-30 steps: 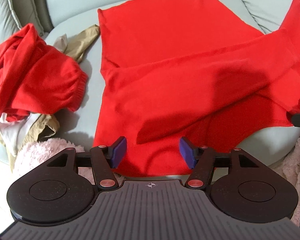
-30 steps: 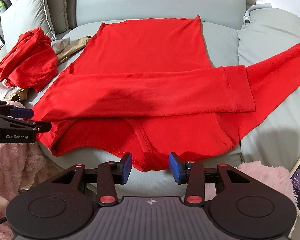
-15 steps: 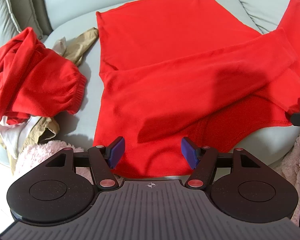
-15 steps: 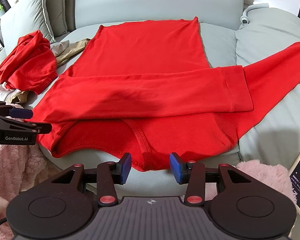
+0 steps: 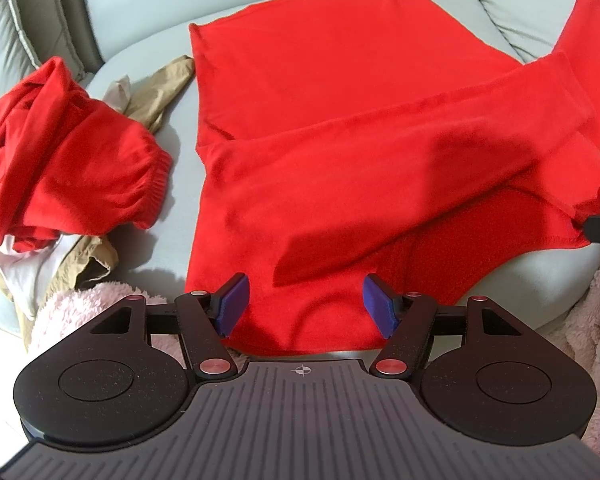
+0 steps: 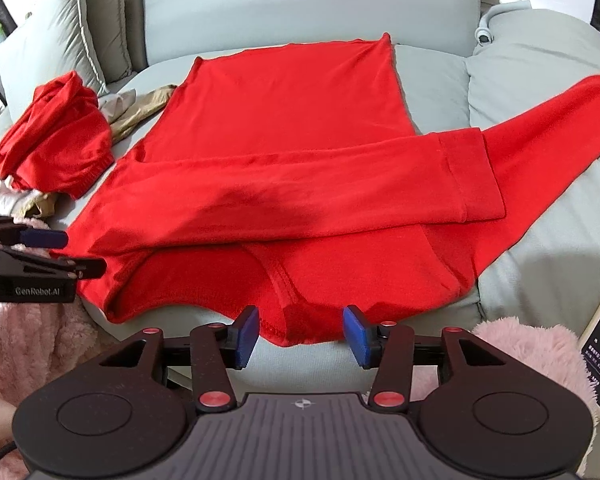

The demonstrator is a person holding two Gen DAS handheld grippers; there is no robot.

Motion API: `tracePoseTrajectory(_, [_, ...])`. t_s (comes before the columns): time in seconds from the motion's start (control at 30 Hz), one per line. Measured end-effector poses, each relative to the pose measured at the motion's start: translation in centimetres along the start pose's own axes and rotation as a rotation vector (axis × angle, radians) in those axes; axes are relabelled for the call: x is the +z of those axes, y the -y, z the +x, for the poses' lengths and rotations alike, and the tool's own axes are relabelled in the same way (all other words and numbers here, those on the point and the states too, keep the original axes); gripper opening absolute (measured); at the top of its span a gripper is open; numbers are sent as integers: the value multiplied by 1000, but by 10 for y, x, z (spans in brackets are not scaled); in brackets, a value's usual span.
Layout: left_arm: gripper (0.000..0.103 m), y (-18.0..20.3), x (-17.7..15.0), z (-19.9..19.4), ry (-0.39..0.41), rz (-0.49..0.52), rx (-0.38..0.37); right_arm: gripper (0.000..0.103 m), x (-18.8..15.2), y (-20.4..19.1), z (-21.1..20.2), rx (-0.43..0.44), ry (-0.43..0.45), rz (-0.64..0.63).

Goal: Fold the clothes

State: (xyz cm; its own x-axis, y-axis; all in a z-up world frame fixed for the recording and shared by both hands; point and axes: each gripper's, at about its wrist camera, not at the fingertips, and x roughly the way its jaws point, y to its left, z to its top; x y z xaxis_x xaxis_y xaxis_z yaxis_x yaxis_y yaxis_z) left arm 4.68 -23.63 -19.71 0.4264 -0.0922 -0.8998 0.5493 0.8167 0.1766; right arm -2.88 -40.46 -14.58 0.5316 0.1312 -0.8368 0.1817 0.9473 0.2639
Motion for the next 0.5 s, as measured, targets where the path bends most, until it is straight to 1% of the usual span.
tracePoseTrajectory(0.07, [69,1,1,0,5,9,2,47,3,5,-1,15,8,28])
tracePoseTrajectory(0.13, [69,2,3,0,8,15,4,48,11,20,-4,28,28,91])
tracePoseTrajectory(0.33, [69,4,22,-1,9,0,-5,49,34,61,-5,5,61,151])
tracePoseTrajectory(0.4, [69,5,29,1,5,-9,-11,52,44,78,-8,-10,80,176])
tracePoseTrajectory(0.5, [69,10,42,6,-9,-20,-17,54,67,126,-13,-63,119,250])
